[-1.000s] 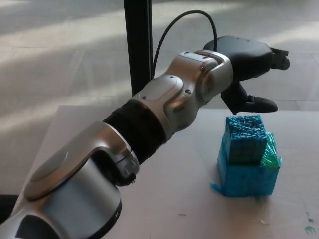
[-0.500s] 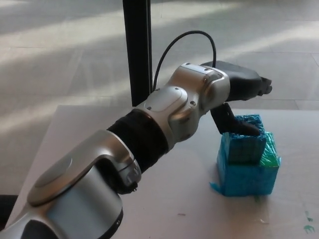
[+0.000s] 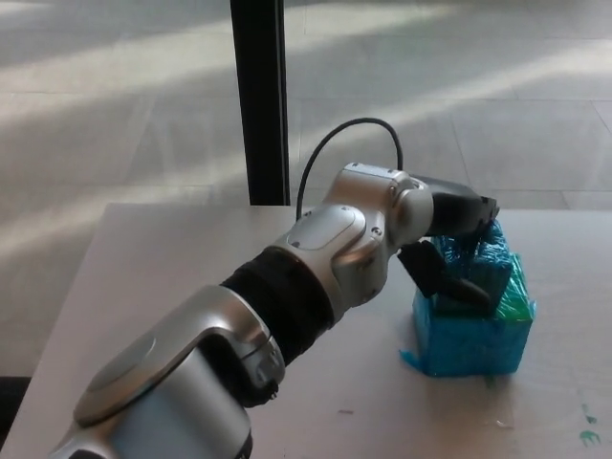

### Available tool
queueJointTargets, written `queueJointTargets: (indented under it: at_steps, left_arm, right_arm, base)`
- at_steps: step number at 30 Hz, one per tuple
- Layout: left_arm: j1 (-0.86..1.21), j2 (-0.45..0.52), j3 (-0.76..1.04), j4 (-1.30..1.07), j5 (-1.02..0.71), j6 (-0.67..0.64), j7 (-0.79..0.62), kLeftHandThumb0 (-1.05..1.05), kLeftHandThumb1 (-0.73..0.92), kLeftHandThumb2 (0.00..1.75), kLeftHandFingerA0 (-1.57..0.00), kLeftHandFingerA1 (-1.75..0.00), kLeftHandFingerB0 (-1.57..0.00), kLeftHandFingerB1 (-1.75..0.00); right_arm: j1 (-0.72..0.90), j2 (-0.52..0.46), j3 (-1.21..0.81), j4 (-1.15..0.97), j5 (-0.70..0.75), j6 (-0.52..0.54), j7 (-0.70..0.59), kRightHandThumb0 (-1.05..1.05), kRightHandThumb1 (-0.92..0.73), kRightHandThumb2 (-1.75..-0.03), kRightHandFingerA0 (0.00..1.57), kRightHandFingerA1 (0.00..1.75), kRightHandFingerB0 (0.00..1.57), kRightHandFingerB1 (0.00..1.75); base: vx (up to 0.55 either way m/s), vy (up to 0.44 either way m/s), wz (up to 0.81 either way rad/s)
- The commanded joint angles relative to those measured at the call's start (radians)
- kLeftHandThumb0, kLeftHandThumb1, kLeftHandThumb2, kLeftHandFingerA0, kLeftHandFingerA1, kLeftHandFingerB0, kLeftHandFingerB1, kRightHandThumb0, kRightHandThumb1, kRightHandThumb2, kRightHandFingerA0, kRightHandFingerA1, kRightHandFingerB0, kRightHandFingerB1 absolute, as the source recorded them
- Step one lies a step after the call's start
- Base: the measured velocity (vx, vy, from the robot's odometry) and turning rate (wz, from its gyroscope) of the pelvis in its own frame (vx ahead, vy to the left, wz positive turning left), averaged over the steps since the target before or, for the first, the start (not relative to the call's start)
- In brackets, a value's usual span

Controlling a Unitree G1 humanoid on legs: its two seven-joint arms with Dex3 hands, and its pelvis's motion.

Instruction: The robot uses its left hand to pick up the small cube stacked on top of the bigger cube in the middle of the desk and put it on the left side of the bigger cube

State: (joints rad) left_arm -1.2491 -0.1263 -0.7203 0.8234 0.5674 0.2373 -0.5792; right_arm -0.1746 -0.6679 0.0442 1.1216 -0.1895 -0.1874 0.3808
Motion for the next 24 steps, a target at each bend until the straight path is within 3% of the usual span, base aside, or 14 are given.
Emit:
queueJointTargets:
  at_steps: [1,3,4,5,6,7,8,10,11,13,15,16,19,24]
  left_arm:
    - [0.057,-0.032,0.039,0.01,-0.023,0.015,0.004,-1.05,0.81,0.69,-0.04,-0.58,0.0,-0.02]
    - [0.074,-0.036,0.039,0.008,-0.007,-0.001,0.027,-1.05,0.8,0.7,-0.15,-0.72,0.0,-0.02]
    - [0.138,-0.043,0.073,-0.014,-0.027,-0.041,0.119,-0.99,0.73,0.63,-0.59,-1.01,0.0,-0.26]
    - [0.145,-0.044,0.08,-0.017,-0.026,-0.046,0.129,-0.99,0.73,0.63,-0.59,-1.01,0.0,-0.26]
    - [0.166,-0.046,0.092,-0.025,-0.025,-0.06,0.161,-0.87,0.53,0.95,-0.57,-0.87,-0.04,-0.28]
    - [0.177,-0.047,0.099,-0.029,-0.022,-0.067,0.176,-0.87,0.53,0.95,-0.57,-0.87,-0.04,-0.28]
    - [0.231,-0.048,0.119,-0.035,-0.027,-0.132,0.276,-0.58,0.64,0.59,-0.54,-0.91,-0.09,-0.47]
    - [0.272,-0.057,0.14,-0.032,-0.029,-0.165,0.348,-0.4,0.68,0.6,-0.62,-1.06,-0.2,-0.48]
    - [0.296,-0.06,0.152,-0.032,-0.034,-0.188,0.385,-0.21,0.67,0.66,-0.65,-1.4,-0.33,-0.48]
    - [0.321,-0.062,0.164,-0.031,-0.034,-0.213,0.423,-0.21,0.67,0.66,-0.65,-1.4,-0.33,-0.48]
    - [0.351,-0.073,0.181,-0.038,-0.035,-0.209,0.469,-0.16,0.7,0.66,-0.65,-1.46,-0.52,-0.46]
    - [0.357,-0.077,0.181,-0.037,-0.025,-0.214,0.494,-0.15,0.7,0.7,-0.66,-1.19,-0.67,-0.54]
    - [0.362,-0.086,0.18,-0.039,-0.008,-0.21,0.528,-0.22,0.67,0.63,-0.66,-0.87,-0.77,-0.69]
    - [0.373,-0.088,0.173,-0.031,0.006,-0.21,0.555,-0.23,0.6,0.57,-0.71,-0.88,-0.81,-0.74]
  right_arm:
    - [-0.029,-0.029,-0.002,-0.012,-0.007,0.012,-0.006,-0.47,-0.24,-0.94,0.83,0.96,0.69,0.77]
    - [-0.034,-0.023,-0.011,-0.01,0.001,0.029,-0.009,-0.47,-0.27,-0.82,0.78,1.03,0.74,0.69]
    - [-0.032,-0.026,-0.004,-0.015,-0.009,0.022,-0.019,-0.51,-0.24,-0.91,0.85,0.96,0.71,0.75]
    - [-0.033,-0.027,-0.003,-0.016,-0.01,0.022,-0.02,-0.51,-0.24,-0.91,0.85,0.96,0.71,0.75]
    - [-0.033,-0.027,-0.004,-0.015,-0.009,0.018,-0.017,-0.51,-0.24,-0.92,0.85,0.96,0.71,0.76]
    - [-0.033,-0.027,-0.005,-0.015,-0.009,0.016,-0.016,-0.51,-0.24,-0.92,0.85,0.96,0.71,0.76]
    - [-0.031,-0.027,-0.008,-0.011,-0.006,0.001,-0.014,-0.49,-0.26,-0.95,0.86,0.95,0.69,0.76]
    - [-0.03,-0.028,-0.008,-0.007,-0.006,-0.006,-0.012,-0.53,-0.29,-0.87,0.82,0.96,0.71,0.7]
    - [-0.03,-0.028,-0.009,-0.008,-0.005,-0.004,-0.01,-0.54,-0.29,-0.88,0.8,0.95,0.7,0.69]
    - [-0.031,-0.029,-0.008,-0.009,-0.005,-0.001,-0.008,-0.54,-0.29,-0.88,0.8,0.95,0.7,0.69]
    - [-0.028,-0.029,-0.001,-0.009,-0.015,-0.013,-0.019,-0.51,-0.25,-0.95,0.83,0.92,0.69,0.75]
    - [-0.026,-0.031,0.002,-0.009,-0.019,-0.021,-0.021,-0.52,-0.3,-0.89,0.82,0.95,0.71,0.7]
    - [-0.015,-0.035,0.014,-0.006,-0.033,-0.048,-0.026,-0.52,-0.29,-0.91,0.82,0.98,0.7,0.73]
    - [-0.013,-0.031,0.017,-0.001,-0.03,-0.032,-0.03,-0.52,-0.27,-0.98,0.83,0.96,0.68,0.78]
  base:
    - [0.0,0.0,0.0]
    - [0.0,0.0,0.0]
    - [0.0,0.0,0.0]
    - [0.0,0.0,0.0]
    - [0.0,0.0,0.0]
    - [0.0,0.0,0.0]
    - [0.0,0.0,0.0]
    - [0.0,0.0,0.0]
    - [0.0,0.0,0.0]
    - [0.0,0.0,0.0]
    - [0.0,0.0,0.0]
    - [0.0,0.0,0.0]
    - [0.0,0.0,0.0]
    - [0.0,0.0,0.0]
